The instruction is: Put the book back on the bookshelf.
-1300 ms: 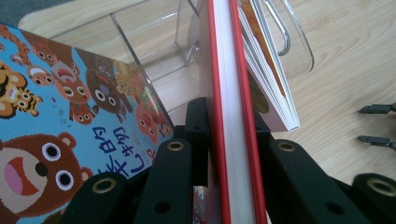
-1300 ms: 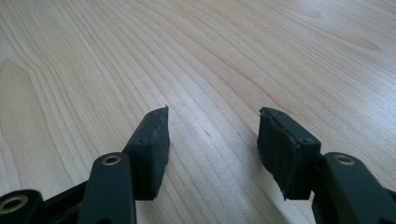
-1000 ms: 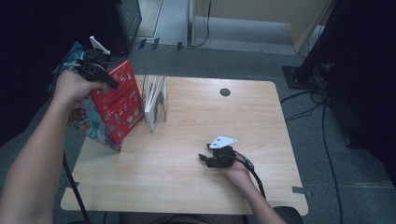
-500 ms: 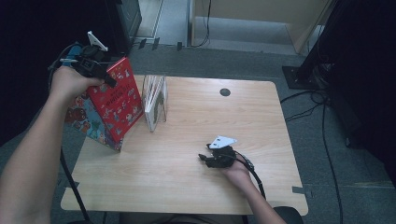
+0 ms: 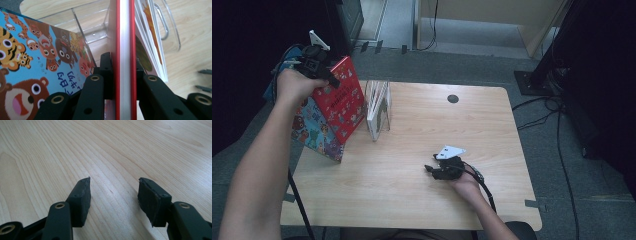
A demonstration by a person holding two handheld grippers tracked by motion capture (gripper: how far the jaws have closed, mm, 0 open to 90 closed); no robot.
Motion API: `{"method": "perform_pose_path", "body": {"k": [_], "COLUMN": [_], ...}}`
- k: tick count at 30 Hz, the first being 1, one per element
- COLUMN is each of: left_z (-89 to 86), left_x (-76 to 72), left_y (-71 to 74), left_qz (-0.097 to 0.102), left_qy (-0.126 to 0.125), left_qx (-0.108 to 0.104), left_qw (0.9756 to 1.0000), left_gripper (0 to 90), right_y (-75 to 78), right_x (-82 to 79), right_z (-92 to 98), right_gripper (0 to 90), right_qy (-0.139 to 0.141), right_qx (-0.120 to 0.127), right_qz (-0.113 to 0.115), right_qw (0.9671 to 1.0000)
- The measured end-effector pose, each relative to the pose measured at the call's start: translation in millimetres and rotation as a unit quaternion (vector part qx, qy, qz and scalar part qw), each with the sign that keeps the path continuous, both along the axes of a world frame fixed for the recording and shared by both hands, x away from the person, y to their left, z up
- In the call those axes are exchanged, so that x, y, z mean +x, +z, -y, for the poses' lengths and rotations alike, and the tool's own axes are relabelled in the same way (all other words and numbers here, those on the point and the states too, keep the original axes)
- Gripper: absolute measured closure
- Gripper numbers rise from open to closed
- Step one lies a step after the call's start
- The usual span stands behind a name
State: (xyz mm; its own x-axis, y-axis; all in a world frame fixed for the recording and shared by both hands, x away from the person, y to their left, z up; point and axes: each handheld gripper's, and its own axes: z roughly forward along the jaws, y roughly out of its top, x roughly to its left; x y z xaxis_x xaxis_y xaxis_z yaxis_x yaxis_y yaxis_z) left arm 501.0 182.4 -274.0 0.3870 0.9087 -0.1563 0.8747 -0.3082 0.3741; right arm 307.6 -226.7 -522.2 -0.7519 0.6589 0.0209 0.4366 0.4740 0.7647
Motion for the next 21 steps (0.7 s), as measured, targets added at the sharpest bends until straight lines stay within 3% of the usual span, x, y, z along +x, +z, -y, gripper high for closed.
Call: {"method": "perform_pose_path", "body": {"k": [8, 15, 21], "left_z": [0.7, -1.7, -1.2], "left_x": [10.4, 14.5, 18.3], "left_y": [-10.2, -12.0, -16.7], "left_qz": [0.009, 0.032, 0.029], "left_qy": [0.019, 0.036, 0.039], "left_qx": [-0.009, -0.02, -0.026], "left_qw": [0.9997, 0.9986, 0.9985], "left_gripper": [79.8, 79.9, 79.7], "right_y": [0.1, 0.1, 0.1], "right_x": [0.1, 0.0, 0.0], "right_z": [0.0, 0.0, 0.0], "right_gripper": [44.0, 44.0, 44.0], "right_qy": [0.0, 0.0, 0.0], "right_qx": [0.0, 0.0, -0.001], "right_qz": [0.0, 0.0, 0.0], "right_qw": [1.0, 1.0, 1.0]}}
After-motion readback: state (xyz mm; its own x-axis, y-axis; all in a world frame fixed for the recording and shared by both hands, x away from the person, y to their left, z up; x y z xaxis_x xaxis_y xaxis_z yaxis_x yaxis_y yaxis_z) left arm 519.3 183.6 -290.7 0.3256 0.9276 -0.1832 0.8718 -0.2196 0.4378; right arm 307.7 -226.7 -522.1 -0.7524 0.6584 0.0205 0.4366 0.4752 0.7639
